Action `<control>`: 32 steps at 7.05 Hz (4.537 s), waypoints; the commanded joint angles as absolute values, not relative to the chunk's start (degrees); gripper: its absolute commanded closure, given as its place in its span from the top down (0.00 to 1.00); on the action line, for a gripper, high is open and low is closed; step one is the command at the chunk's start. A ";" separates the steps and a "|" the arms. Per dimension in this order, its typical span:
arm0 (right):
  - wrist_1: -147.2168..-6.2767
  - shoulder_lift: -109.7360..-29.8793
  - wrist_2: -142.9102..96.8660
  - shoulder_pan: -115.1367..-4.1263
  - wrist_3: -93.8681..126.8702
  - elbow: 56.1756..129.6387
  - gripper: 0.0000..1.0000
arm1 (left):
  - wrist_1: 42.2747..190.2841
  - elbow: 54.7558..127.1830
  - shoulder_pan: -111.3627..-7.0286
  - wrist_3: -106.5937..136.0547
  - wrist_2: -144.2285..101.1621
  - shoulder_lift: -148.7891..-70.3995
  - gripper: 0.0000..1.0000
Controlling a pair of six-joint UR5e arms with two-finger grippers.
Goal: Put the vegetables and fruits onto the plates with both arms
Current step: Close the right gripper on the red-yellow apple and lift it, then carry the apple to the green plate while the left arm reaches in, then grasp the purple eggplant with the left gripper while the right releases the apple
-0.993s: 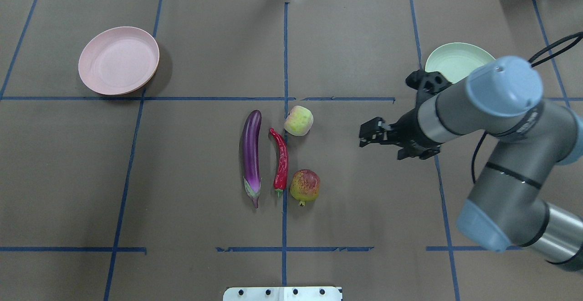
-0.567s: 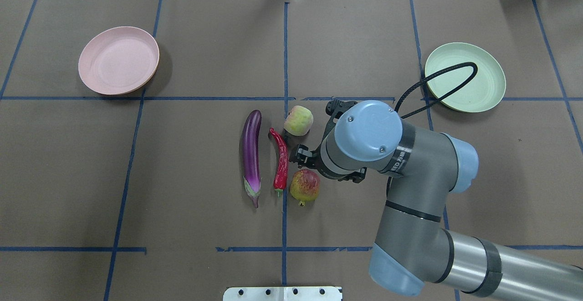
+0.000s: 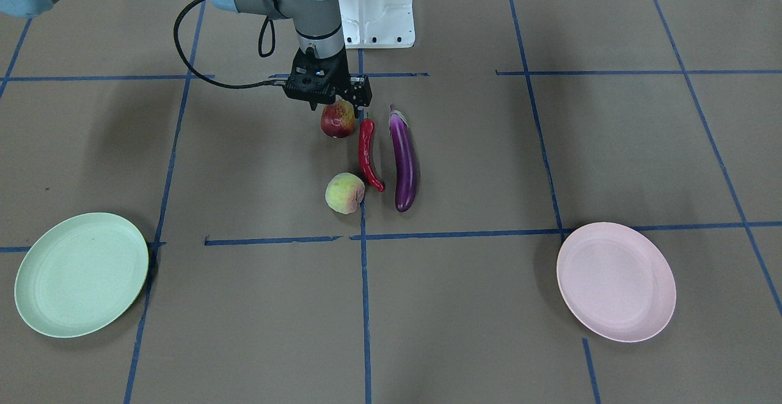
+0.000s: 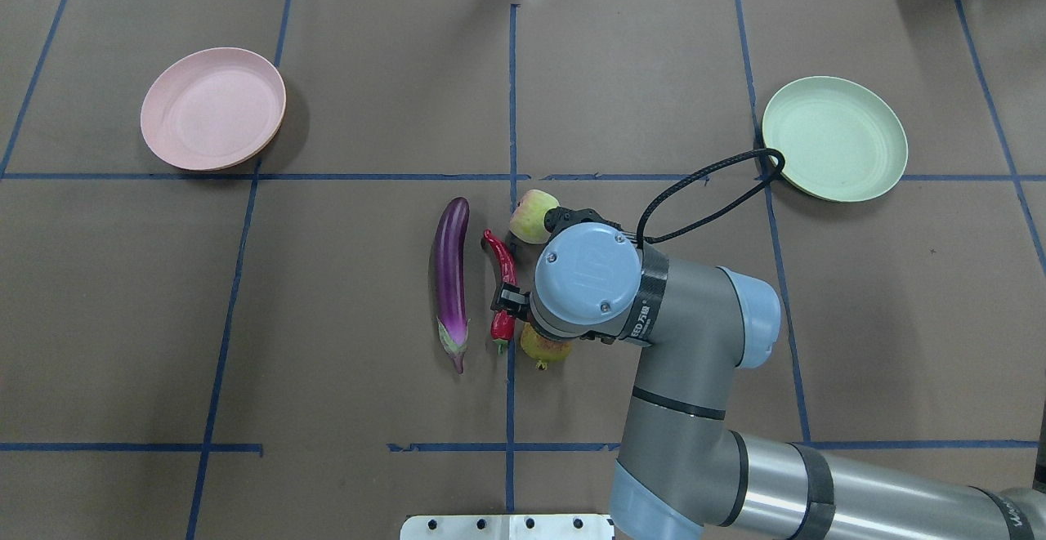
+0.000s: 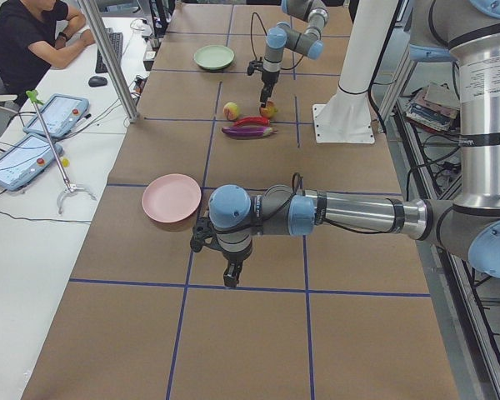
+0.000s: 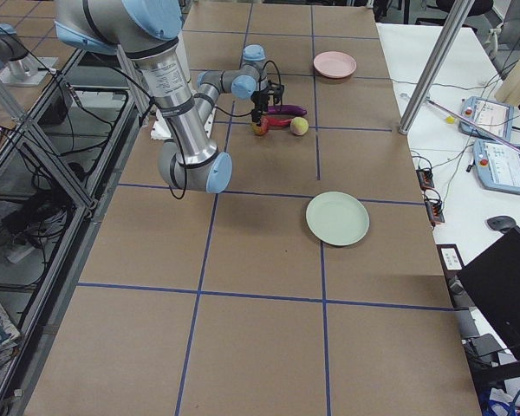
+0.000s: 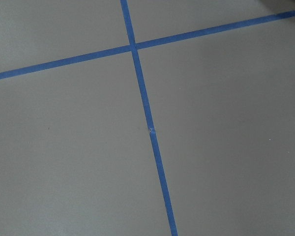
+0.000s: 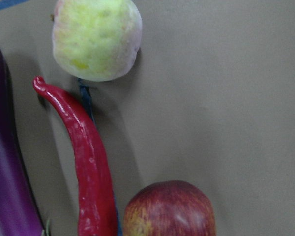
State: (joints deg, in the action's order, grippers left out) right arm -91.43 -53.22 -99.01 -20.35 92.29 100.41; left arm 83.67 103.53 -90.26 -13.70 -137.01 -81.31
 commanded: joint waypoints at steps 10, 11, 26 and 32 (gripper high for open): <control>-102.13 -66.36 -101.16 -45.57 62.02 107.89 0.00 | 92.45 108.34 -84.65 -0.51 -147.97 -81.56 1.00; -102.04 -66.36 -101.34 -48.83 58.05 104.10 0.00 | 93.07 111.33 -81.07 6.43 -148.96 -81.56 1.00; -82.00 -68.82 -117.33 -58.10 49.28 94.91 1.00 | 103.62 89.65 -28.48 68.99 -111.19 -127.18 0.36; -81.30 -59.53 -113.58 -40.47 82.55 99.67 1.00 | 104.50 96.49 -40.56 70.14 -109.25 -120.88 0.01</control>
